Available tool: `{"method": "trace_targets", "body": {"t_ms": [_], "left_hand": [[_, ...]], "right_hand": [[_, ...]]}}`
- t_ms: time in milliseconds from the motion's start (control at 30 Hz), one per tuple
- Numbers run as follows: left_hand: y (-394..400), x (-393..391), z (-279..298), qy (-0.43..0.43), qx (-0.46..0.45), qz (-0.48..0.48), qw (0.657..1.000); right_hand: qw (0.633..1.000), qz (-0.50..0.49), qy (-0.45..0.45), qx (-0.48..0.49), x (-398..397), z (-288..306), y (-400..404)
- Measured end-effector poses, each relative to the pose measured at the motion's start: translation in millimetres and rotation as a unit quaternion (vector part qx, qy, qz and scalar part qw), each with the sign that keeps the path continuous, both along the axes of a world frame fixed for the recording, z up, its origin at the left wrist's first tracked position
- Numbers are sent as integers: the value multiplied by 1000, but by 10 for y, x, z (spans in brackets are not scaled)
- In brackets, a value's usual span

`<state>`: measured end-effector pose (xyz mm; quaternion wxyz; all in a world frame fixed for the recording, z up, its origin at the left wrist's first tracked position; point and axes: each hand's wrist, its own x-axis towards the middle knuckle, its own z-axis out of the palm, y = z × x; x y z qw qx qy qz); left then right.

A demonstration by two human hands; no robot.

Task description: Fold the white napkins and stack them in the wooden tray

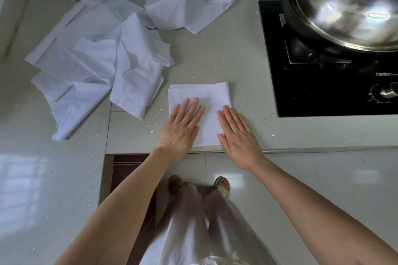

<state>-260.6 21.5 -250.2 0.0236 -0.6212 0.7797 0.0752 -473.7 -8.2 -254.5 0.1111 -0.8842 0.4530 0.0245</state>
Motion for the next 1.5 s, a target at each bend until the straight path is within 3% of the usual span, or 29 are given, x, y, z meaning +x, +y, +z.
{"method": "trace_targets", "body": {"t_ms": [433,500,600,667,733,833,900,967,1067,1133,1233,1367,1500], "left_hand": [[158,348,164,-10,97,-68,993],[232,399,201,13,105,-71,992],[308,417,227,89,41,-47,994],[305,397,289,157,11,-1,987],[227,372,412,234,62,93,966],[53,355,519,366,119,246,889],[-37,359,523,398,108,297,861],[-106,318,521,369,100,325,865],[-216,253,518,239,67,335,909],[-285,240,491,156,59,310,936],[-388,229,489,104,76,289,949],[-440,230,476,160,94,319,929],[-431,217,459,262,94,385,880]], "right_hand": [[984,134,86,-80,-57,217,-195],[983,140,80,-82,-48,255,-189],[985,146,44,-74,0,372,-254],[994,108,23,-3,52,517,-319],[997,10,-31,73,73,607,-403],[968,-111,-142,174,127,624,-571],[949,-169,-166,208,183,563,-658],[933,-226,-181,213,224,470,-706],[913,-279,-199,220,263,405,-699],[914,-288,-191,211,310,401,-681],[918,-305,-176,183,375,392,-652],[924,-326,-154,124,417,344,-607],[931,-342,-108,61,463,285,-582]]}}
